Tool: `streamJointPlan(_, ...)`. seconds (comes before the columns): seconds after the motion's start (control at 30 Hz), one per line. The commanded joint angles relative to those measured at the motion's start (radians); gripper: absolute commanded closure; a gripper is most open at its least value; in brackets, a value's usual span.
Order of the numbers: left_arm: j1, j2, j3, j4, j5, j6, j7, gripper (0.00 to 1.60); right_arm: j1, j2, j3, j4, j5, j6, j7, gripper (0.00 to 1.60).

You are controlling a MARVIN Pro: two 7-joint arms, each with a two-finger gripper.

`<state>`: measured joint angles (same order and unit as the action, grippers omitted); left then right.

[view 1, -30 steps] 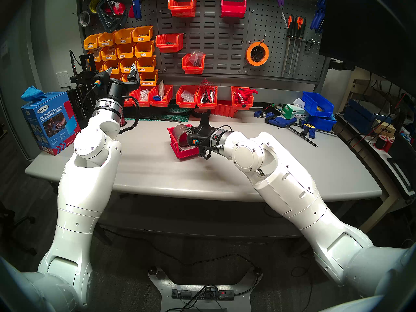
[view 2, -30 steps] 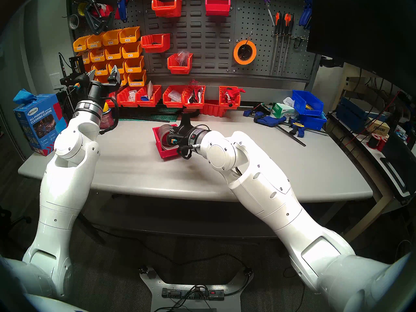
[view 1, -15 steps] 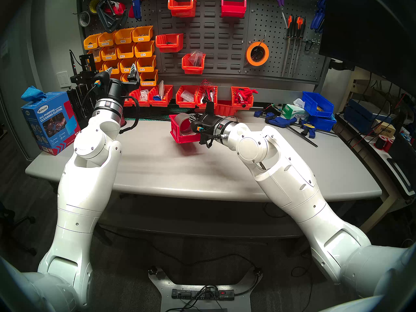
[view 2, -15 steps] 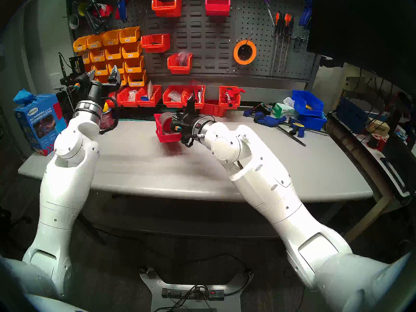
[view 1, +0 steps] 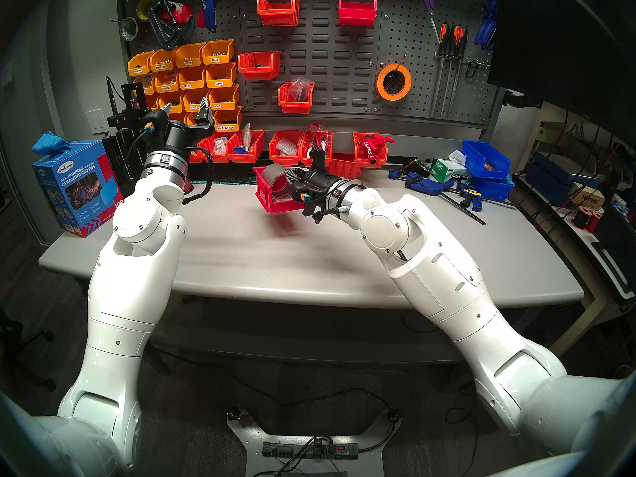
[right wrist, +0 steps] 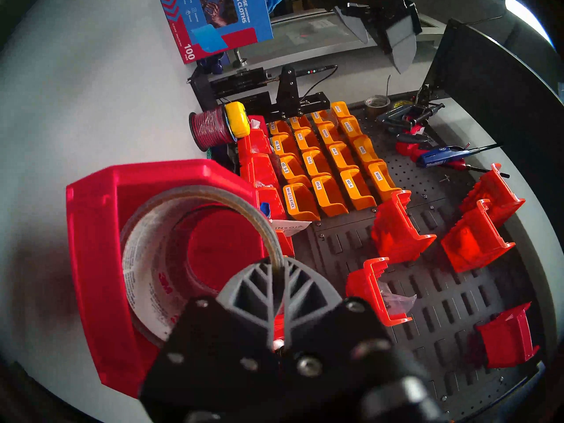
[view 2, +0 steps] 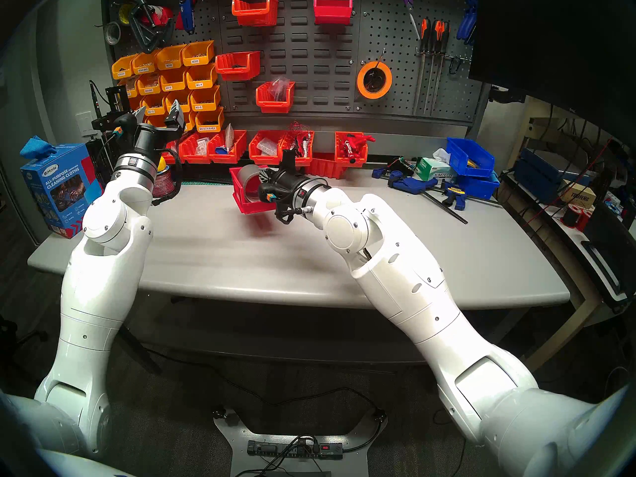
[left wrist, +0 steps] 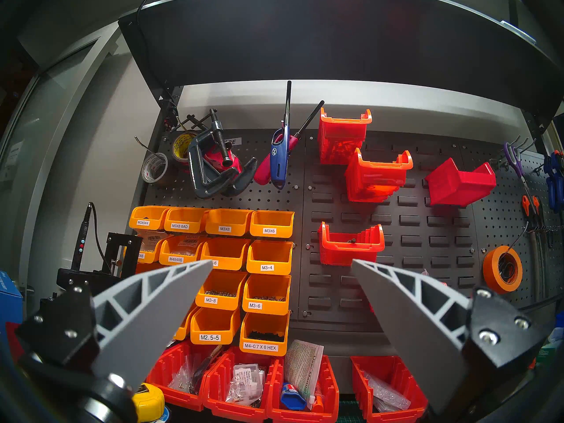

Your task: Take out tools from the storage box

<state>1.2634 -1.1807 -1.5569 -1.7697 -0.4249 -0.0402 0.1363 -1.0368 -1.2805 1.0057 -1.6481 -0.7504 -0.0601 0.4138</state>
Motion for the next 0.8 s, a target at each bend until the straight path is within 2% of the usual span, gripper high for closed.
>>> streamJointPlan(0.0, -0.012, 0.001, -0.004, -0.009, 0.000, 0.001, 0.003, 0.00, -0.010, 0.009, 0.011, -0.019, -0.002, -0.007, -0.022, 1.60)
streamJointPlan(0.2, -0.001, 0.018, -0.009, -0.033, -0.021, 0.025, -0.022, 0.00, -0.026, 0.018, 0.023, -0.010, -0.014, -0.009, -0.040, 1.60)
streamJointPlan(0.37, 0.051, 0.068, -0.026, -0.092, -0.091, 0.074, -0.121, 0.00, -0.041, 0.026, 0.034, -0.004, -0.019, -0.011, -0.053, 1.60)
streamJointPlan(0.6, 0.132, 0.151, -0.075, -0.175, -0.185, 0.184, -0.255, 0.00, -0.048, 0.029, 0.045, 0.012, -0.026, -0.017, -0.067, 1.60)
streamJointPlan(0.77, 0.178, 0.192, -0.100, -0.200, -0.226, 0.290, -0.303, 0.00, -0.047, 0.028, 0.051, 0.027, -0.034, -0.023, -0.085, 1.60)
